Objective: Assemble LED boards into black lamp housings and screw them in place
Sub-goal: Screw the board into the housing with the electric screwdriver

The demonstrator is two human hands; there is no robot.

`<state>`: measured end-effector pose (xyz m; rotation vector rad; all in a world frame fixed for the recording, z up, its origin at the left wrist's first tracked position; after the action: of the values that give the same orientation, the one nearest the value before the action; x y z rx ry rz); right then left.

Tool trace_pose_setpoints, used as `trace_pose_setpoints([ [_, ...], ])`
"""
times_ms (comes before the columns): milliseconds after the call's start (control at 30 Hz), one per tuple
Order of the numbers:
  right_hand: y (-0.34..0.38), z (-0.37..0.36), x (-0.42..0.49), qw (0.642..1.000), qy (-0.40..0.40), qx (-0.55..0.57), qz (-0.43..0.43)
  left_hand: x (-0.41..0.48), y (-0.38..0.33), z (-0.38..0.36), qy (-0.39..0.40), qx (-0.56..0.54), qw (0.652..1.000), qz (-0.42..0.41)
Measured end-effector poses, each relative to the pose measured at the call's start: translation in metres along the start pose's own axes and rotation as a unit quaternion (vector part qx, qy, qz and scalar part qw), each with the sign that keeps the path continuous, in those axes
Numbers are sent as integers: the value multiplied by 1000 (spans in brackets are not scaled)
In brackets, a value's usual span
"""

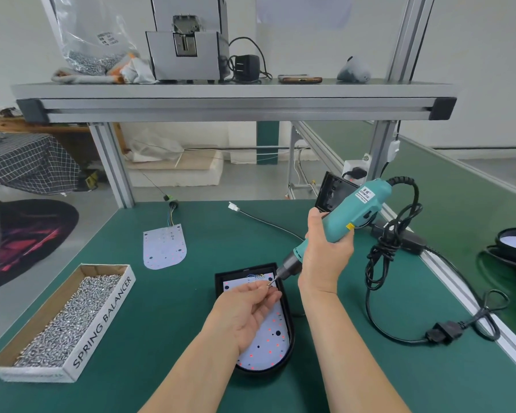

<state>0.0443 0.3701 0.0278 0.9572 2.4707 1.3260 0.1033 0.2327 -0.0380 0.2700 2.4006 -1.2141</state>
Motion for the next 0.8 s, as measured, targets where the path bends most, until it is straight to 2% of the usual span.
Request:
trace_pose_setpoints([
  [800,-1,3,-3,1000,1,0,22,-3,0,2,-2,-10,1000,-5],
])
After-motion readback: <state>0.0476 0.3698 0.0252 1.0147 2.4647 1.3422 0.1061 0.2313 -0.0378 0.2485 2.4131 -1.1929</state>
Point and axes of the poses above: each hand's wrist, its own x-axis towards the middle knuckle, its own z-axis out of the back of the hand, y = z × x, the point moved 4 cm from there along x, towards the middle knuckle, and after that the axes turned 5 degrees about x, right-handed, at the moved point
